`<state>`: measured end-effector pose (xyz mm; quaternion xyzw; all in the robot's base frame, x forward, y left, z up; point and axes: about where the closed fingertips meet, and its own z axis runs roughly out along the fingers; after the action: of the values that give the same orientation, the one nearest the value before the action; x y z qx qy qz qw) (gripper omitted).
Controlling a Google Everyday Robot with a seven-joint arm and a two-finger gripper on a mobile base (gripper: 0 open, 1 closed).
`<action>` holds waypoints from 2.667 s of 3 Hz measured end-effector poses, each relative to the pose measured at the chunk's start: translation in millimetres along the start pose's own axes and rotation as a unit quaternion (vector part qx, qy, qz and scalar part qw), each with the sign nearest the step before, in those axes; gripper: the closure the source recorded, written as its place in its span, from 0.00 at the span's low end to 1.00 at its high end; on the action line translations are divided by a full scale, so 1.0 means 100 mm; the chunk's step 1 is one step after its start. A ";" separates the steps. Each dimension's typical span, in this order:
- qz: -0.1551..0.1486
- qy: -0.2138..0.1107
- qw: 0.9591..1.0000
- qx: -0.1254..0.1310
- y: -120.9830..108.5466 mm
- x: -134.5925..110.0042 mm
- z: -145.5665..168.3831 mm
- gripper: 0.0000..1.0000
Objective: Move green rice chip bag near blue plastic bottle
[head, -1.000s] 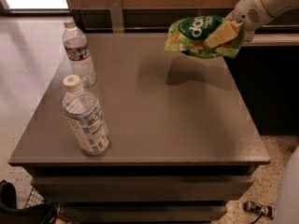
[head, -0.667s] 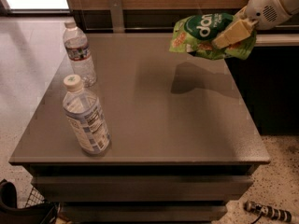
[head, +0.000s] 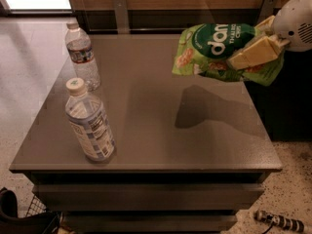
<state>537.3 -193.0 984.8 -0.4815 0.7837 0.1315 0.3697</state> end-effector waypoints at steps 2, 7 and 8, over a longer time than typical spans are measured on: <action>0.024 -0.015 0.999 0.014 0.91 0.25 0.03 1.00; -0.035 0.004 0.998 -0.050 1.21 0.05 0.68 0.85; -0.037 0.004 0.998 -0.050 1.22 0.03 0.67 0.62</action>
Offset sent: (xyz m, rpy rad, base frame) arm -0.1328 0.0471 -0.0711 0.0679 0.0159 -0.0934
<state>462.5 -96.0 917.6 -0.5283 0.7595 0.1545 0.3466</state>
